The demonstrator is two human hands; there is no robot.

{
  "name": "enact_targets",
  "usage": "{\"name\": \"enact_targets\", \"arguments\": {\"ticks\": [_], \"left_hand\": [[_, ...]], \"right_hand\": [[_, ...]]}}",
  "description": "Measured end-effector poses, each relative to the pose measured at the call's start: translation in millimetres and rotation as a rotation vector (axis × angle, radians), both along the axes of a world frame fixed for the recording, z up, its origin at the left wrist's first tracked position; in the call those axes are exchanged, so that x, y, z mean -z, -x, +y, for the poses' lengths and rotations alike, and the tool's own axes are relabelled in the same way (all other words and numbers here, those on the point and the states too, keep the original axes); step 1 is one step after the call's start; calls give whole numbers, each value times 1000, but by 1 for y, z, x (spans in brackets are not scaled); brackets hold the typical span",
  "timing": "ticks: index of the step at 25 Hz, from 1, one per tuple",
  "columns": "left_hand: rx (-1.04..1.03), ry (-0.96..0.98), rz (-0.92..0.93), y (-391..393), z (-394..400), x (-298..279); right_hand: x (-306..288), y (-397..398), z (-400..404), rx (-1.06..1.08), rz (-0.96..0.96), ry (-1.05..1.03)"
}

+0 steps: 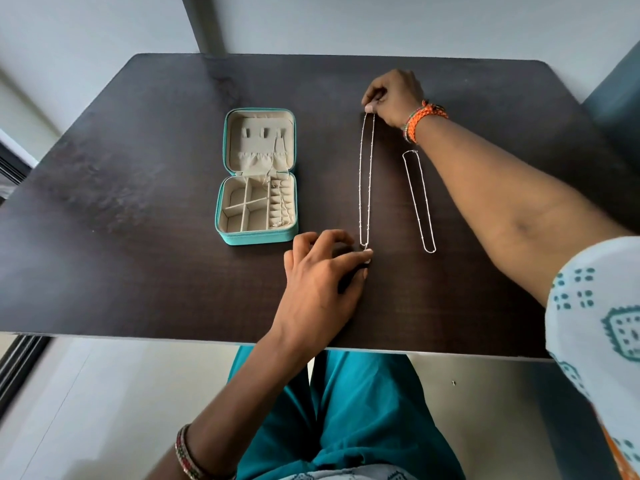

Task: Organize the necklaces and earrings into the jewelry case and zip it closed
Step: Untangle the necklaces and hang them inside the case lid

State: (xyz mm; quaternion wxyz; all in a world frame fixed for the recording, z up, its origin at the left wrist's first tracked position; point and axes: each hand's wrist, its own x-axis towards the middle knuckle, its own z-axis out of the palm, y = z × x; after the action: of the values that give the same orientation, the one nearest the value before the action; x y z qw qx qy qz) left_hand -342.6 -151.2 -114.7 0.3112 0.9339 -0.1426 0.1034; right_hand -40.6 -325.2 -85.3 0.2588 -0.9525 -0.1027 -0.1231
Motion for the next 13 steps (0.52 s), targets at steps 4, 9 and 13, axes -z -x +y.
{"name": "enact_targets", "arguments": {"ticks": [4,9,13], "left_hand": [[-20,28,7,-1,0,1],[-23,70,26,-3,1,1],[-16,106,14,-3,2,3]], "right_hand": [[0,-4,-2,8,15,-47],[0,-6,-5,-7,51,-92],[0,-7,-6,-16,69,-102]]}}
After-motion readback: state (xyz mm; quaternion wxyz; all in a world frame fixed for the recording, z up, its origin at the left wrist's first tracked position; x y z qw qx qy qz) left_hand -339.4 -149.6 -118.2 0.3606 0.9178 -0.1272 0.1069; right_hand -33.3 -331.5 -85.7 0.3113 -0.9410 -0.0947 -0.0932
